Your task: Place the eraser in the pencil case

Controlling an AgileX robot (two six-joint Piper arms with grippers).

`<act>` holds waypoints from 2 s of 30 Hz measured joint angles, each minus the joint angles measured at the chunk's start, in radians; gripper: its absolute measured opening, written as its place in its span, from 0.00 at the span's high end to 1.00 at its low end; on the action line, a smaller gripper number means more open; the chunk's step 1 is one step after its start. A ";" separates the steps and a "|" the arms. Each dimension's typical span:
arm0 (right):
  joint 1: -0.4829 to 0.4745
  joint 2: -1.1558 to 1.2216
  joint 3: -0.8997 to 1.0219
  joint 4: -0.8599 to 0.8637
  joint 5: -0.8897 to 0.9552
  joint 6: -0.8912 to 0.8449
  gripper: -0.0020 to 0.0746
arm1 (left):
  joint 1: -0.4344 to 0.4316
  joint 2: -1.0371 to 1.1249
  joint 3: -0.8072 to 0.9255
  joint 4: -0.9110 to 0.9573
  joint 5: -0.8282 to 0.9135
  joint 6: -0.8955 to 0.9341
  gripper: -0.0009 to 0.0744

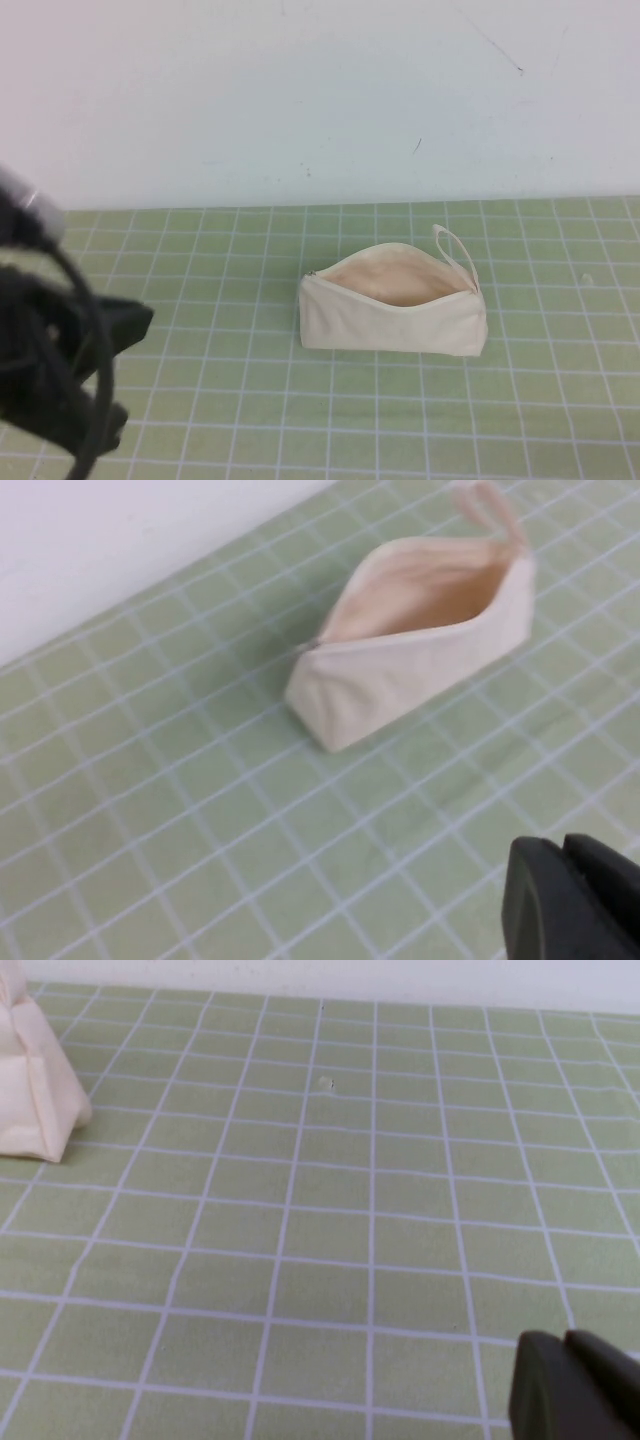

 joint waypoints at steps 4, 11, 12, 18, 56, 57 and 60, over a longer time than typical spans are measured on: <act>0.000 0.000 0.000 0.000 0.000 0.000 0.98 | 0.000 -0.109 0.158 0.062 -0.168 -0.060 0.99; 0.000 0.000 0.000 0.000 0.000 0.000 0.98 | 0.050 -0.333 0.527 0.154 -0.666 -0.191 0.99; 0.000 0.000 0.000 0.000 0.000 0.000 0.98 | 0.066 -0.365 0.567 0.156 -0.703 -0.198 0.99; 0.000 0.000 0.000 0.000 0.000 0.000 0.98 | 0.223 -0.547 0.793 0.158 -0.792 -0.216 0.99; 0.000 0.000 0.000 0.000 0.000 0.000 0.98 | 0.421 -0.862 0.953 0.181 -0.433 -0.284 0.99; 0.000 0.000 0.000 0.000 0.000 0.000 0.98 | 0.421 -0.862 0.953 0.181 -0.433 -0.282 0.99; 0.000 0.000 0.000 0.000 0.000 0.000 0.98 | 0.421 -0.862 0.953 0.181 -0.433 -0.280 0.99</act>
